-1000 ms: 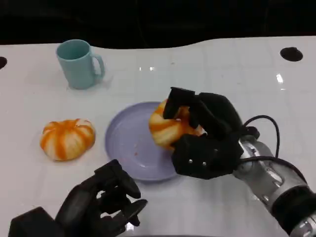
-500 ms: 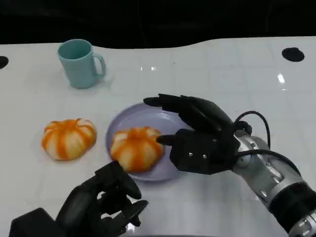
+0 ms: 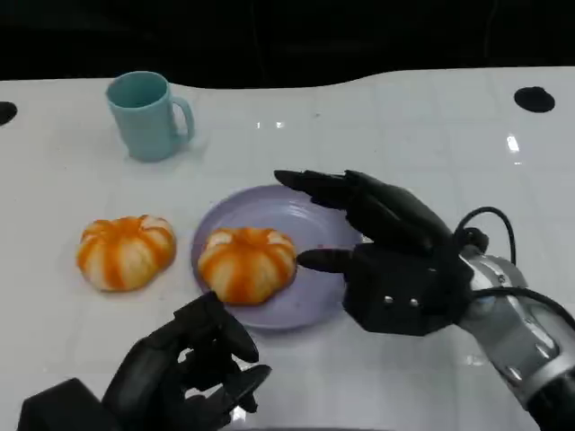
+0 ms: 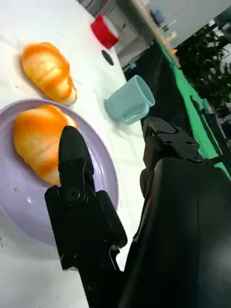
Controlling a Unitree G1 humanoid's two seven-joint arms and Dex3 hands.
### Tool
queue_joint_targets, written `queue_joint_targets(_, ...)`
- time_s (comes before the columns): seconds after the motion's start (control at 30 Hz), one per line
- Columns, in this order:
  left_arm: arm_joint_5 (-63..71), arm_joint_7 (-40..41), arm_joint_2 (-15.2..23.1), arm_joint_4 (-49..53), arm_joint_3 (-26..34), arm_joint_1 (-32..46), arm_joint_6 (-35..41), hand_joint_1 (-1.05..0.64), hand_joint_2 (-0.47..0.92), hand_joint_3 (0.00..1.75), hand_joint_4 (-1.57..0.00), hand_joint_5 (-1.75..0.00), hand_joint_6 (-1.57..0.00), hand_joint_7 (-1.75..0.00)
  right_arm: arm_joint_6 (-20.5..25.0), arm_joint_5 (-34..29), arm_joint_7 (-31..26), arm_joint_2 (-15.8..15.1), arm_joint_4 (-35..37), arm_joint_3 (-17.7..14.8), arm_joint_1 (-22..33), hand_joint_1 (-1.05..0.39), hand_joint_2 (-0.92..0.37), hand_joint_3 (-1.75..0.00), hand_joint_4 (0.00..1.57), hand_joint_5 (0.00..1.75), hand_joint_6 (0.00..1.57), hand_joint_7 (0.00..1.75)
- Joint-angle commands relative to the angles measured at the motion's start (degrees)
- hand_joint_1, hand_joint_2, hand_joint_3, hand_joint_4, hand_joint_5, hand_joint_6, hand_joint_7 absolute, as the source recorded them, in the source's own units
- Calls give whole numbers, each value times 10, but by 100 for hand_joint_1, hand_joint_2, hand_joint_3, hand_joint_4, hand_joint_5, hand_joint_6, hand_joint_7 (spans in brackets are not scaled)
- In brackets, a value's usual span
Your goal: Grasp the bread from the table and place it into the plate.
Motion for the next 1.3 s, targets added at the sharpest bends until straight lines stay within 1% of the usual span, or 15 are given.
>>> queue_joint_targets(0.03,1,3,5,-1,2,1,1,-53,92,23,-64,-175,-44,-168,-31,34,9,-26,-50,-23,42,-57,-92,-26,0,61,28,5)
queue_joint_targets(0.1,-1,2,4,1,3,0,0,-53,92,23,-64,-175,-44,-168,-45,53,12,-32,-70,-35,66,-56,-92,-25,3,67,31,6)
queue_joint_targets(0.2,-3,1,4,2,4,-1,1,-53,92,23,-64,-175,-44,-168,-70,84,14,-37,-100,-53,104,-52,-92,-23,13,76,38,9)
queue_joint_targets(0.27,-2,1,5,3,4,-2,0,-53,92,23,-64,-175,-44,-168,-86,104,16,-37,-115,-64,129,-49,-92,-24,18,87,46,13)
queue_joint_targets(0.37,-4,1,5,3,5,-2,0,-53,92,23,-64,-175,-44,-167,-109,139,21,-36,-133,-80,168,-47,-92,-24,26,95,56,18)
queue_joint_targets(0.43,-3,0,6,5,6,-2,-2,-52,92,24,-64,-175,-44,-167,-118,173,33,-33,-147,-89,194,-41,-92,-24,33,101,64,24)
queue_joint_targets(0.5,-1,1,7,5,7,-3,-2,-52,92,24,-64,-175,-44,-167,-129,220,47,-26,-159,-100,221,-33,-91,-24,38,112,69,35)
queue_joint_targets(0.53,-2,1,7,5,7,-3,-2,-52,92,24,-63,-175,-44,-166,-132,237,52,-22,-165,-105,232,-27,-85,-35,45,119,67,56)
queue_joint_targets(0.57,-2,1,7,5,8,-3,0,-52,92,24,-63,-175,-44,-166,-135,249,54,-20,-172,-109,243,-25,-77,-51,48,123,64,72)
queue_joint_targets(0.6,-3,1,8,5,8,-4,1,-52,92,24,-63,-175,-44,-166,-138,257,56,-19,-179,-113,253,-24,-70,-66,52,127,62,85)
queue_joint_targets(0.67,-2,0,9,6,9,-5,1,-51,92,24,-62,-175,-43,-167,-142,265,60,-22,-194,-120,271,-22,-61,-87,56,137,63,104)
queue_joint_targets(0.9,-1,1,9,5,9,-6,4,-50,92,25,-61,-175,-42,-167,-156,264,68,-33,-242,-144,332,-13,-44,-128,67,156,74,128)
queue_joint_targets(1.03,-5,-1,7,7,10,-7,3,-49,92,25,-61,-175,-42,-167,-142,264,67,-36,-274,-153,365,-15,-40,-132,72,164,76,137)
queue_joint_targets(1.17,-4,0,9,8,11,-8,3,-48,92,25,-60,-175,-42,-168,-100,280,65,-29,-312,-158,403,-17,-47,-116,71,171,74,139)
queue_joint_targets(1.3,-1,-2,11,14,12,-11,-1,-49,92,24,-60,-175,-42,-169,-75,282,57,-18,-324,-161,419,-17,-51,-112,69,174,70,147)
